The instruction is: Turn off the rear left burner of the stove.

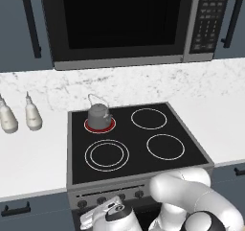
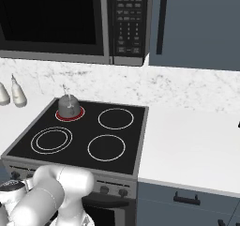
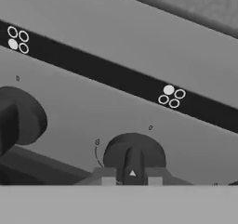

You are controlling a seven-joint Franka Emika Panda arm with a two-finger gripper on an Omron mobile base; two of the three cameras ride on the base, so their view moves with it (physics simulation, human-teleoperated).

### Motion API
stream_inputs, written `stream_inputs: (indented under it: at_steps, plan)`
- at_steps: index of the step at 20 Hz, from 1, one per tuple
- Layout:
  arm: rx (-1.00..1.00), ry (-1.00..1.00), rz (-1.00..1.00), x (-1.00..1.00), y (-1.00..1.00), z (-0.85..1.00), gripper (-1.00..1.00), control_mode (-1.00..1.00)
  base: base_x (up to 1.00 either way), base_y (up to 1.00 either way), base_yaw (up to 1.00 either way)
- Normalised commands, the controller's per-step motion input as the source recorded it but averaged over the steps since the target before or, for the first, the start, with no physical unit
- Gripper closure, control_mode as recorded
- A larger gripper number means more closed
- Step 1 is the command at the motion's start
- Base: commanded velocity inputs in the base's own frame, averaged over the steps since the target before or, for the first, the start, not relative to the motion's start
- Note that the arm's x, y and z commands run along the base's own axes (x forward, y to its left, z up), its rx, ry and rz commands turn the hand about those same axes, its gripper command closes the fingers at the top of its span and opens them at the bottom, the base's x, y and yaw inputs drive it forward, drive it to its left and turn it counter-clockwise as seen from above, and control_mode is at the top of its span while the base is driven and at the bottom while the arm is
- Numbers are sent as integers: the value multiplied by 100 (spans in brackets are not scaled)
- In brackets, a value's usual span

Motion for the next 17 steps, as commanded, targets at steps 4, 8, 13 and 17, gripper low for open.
stream_inputs:
  at_steps: [4,8,13,17]
  plan:
    - [53,0,-25,19,0,0,100,-100,0,0,0]
    - [50,0,-25,25,0,1,100,-100,0,0,0]
    - [48,0,-25,26,0,2,100,-100,0,0,0]
    - [28,0,-20,14,-3,4,100,-100,0,0,0]
